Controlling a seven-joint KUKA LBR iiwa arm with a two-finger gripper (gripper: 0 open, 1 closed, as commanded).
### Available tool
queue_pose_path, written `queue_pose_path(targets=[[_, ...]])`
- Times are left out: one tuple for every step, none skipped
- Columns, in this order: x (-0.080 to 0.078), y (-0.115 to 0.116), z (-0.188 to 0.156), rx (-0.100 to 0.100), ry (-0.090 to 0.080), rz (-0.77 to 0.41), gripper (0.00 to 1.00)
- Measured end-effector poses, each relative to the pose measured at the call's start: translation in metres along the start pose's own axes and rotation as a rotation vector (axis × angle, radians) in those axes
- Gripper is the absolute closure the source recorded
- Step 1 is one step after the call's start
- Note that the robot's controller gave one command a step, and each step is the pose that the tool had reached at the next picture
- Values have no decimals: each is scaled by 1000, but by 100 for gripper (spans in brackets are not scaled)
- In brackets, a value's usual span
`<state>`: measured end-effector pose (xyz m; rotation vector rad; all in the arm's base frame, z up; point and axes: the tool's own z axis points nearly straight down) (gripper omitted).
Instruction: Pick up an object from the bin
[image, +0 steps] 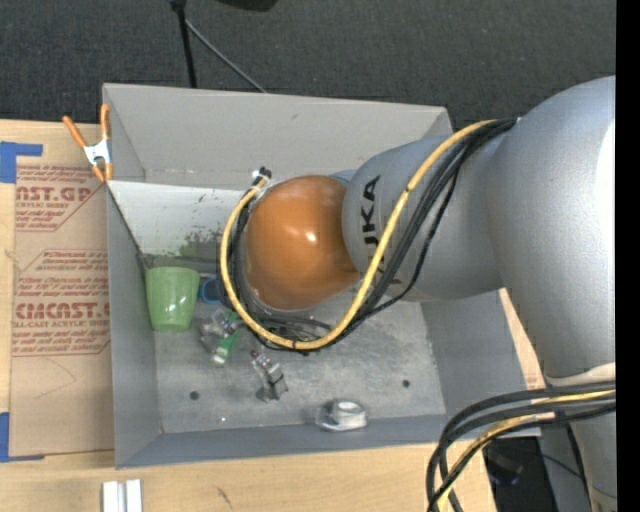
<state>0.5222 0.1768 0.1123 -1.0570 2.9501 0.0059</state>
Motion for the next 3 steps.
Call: queue_pose_path(targets=[[-22,-60,35,1,3,198,0],[-24,-59,33,0,0,197,100],[-40,-58,-97,5,-3,164,100]])
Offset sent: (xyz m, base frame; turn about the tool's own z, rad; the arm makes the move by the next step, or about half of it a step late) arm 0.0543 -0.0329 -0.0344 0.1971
